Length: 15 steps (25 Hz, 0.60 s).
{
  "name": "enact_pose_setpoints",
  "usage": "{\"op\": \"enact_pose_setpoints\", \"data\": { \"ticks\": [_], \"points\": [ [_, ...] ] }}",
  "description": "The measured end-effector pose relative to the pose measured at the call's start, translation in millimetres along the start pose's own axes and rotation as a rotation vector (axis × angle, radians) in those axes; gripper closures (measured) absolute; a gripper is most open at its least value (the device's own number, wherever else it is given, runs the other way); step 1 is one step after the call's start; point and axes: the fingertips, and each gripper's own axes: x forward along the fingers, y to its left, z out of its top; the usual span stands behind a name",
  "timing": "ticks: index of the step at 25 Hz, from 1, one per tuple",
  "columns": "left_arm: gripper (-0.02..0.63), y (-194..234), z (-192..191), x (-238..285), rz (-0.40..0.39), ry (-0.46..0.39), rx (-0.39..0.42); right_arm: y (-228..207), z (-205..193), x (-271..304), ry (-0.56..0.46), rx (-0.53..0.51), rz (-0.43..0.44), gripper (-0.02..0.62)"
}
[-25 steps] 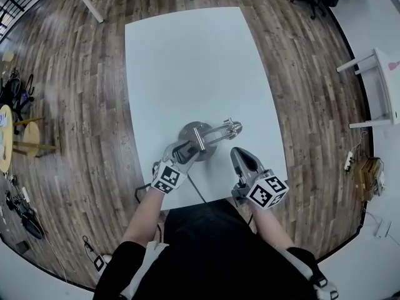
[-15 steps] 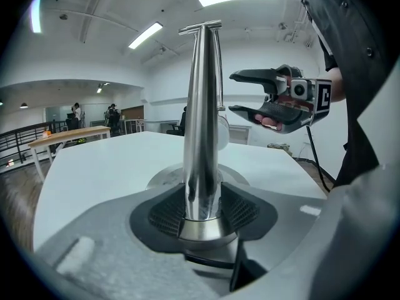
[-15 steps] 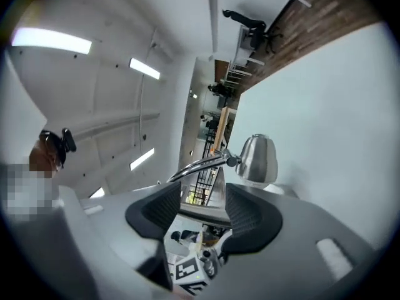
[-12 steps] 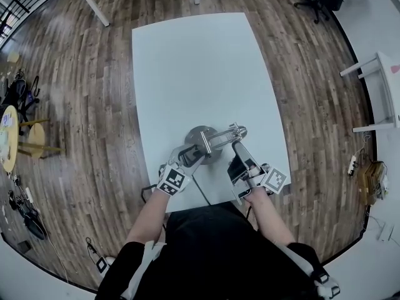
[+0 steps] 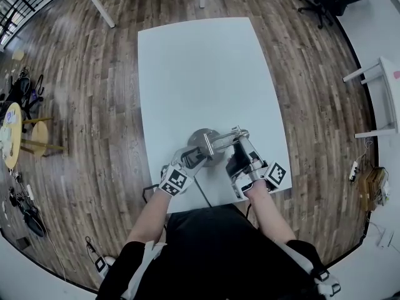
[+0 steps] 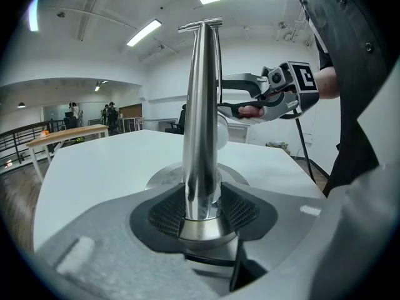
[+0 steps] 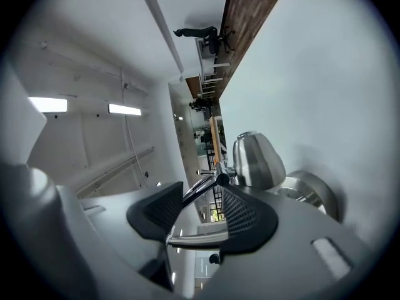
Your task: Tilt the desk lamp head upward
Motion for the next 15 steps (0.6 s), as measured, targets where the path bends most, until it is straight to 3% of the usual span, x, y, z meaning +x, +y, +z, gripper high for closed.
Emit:
{"op": "enact_pose_setpoints", "data": {
  "ticks": [4, 8, 15],
  "points": [
    [0.422, -1.1, 0.0, -1.5, -0.001, 0.002, -0.003, -1.5, -0.4, 3.9, -0.01, 0.052, -0.001, 0.408],
    [0.421, 0.1, 0.0, -2.6, -0.002, 0.006, 0.0, 0.6, -1.4, 5.9, -0.007, 0.028, -0.021, 0.405],
    [0.42, 0.4, -3.9, -0.6, -0.01, 0.013, 0.002, 24.7, 5.8, 6.4, 0.001, -0.154, -0.026, 0.426]
  ]
}}
